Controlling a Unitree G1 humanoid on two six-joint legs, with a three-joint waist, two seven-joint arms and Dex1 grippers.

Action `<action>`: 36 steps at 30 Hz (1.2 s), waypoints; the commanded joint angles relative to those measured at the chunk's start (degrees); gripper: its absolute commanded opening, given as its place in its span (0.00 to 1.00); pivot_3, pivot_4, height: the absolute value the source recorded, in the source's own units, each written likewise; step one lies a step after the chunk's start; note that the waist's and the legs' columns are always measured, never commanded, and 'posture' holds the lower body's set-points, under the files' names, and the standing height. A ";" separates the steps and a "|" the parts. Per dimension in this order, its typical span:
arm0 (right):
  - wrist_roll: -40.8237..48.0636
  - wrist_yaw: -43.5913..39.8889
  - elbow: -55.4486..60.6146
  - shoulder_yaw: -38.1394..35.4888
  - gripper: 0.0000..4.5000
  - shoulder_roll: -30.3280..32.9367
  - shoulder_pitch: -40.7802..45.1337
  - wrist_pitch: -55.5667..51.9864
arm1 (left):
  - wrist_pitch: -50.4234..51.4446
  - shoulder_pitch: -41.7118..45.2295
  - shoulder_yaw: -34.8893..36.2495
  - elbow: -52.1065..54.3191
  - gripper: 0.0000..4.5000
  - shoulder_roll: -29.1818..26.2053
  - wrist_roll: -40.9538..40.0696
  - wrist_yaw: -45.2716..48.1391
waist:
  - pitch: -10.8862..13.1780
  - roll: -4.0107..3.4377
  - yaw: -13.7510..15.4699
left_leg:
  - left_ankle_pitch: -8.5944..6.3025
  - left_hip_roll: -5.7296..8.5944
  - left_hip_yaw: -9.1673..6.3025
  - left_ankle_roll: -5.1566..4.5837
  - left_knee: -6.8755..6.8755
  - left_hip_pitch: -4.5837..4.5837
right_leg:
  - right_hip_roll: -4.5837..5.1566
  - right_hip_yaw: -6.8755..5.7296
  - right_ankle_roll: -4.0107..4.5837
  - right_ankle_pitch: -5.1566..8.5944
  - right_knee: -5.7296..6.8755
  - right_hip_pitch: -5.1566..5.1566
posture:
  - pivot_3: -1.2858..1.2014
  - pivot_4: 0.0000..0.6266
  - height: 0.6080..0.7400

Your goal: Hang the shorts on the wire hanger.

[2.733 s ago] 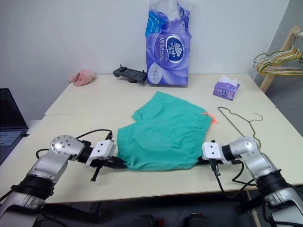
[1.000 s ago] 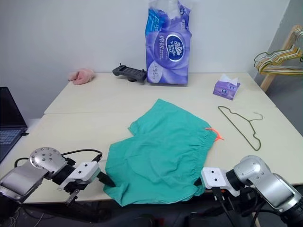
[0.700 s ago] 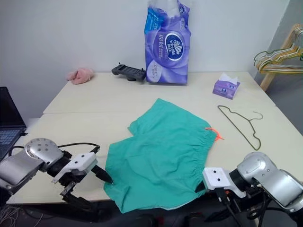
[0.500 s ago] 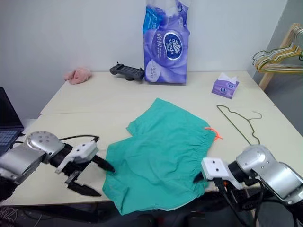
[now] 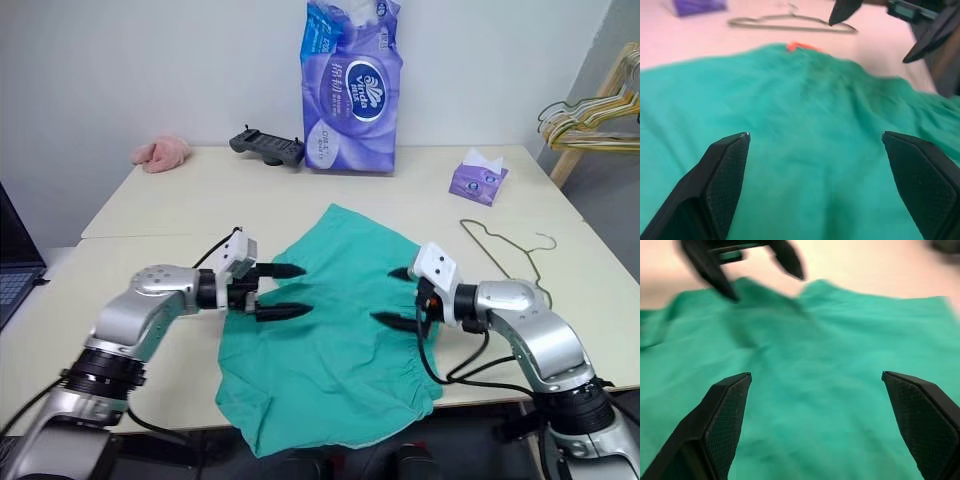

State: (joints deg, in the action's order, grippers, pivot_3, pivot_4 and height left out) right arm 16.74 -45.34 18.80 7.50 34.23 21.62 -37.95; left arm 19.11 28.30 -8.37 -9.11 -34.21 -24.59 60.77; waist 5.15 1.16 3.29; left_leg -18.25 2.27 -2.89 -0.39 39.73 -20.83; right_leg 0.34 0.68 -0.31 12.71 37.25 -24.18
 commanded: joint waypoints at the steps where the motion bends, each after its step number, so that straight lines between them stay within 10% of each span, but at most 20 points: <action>1: -3.50 13.35 0.28 -5.91 0.99 -4.70 1.16 -3.37 | 0.57 0.69 2.23 5.08 1.00 5.46 0.67 -8.36 | 0.00 0.00 -0.01 | 0.00 0.00 0.00 0.00 0.00 0.00 | 0.00 0.00 -0.01 -0.01 0.00 0.00 | 0.55 0.08 1.00; 20: -4.19 14.59 -22.57 -19.48 0.99 8.91 3.49 -12.35 | -6.09 5.84 -12.80 5.17 1.00 23.85 14.38 -14.46 | -0.39 -0.61 -1.28 | 0.03 0.04 0.35 -0.08 0.08 0.16 | -0.11 0.30 -0.12 -0.11 -0.02 0.21 | 0.53 0.06 1.00; 36: -13.35 6.92 -69.03 -10.50 0.99 11.20 22.93 12.20 | -10.81 9.49 -12.87 -1.00 1.00 29.59 19.58 -16.29 | -0.56 -0.89 -2.26 | 0.08 0.06 0.67 -0.22 -0.04 1.00 | -0.23 0.61 -0.27 -0.20 -0.10 0.93 | 0.54 0.03 1.00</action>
State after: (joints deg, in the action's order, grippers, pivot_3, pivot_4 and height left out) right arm 4.30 -37.85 -48.02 -3.02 44.93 42.34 -28.67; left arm 9.37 35.96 -22.10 -10.53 -5.16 -5.12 44.96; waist 4.59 0.27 1.03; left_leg -18.17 2.33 -2.22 -0.61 39.69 -19.83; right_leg 0.13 1.29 -0.58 12.50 37.14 -23.25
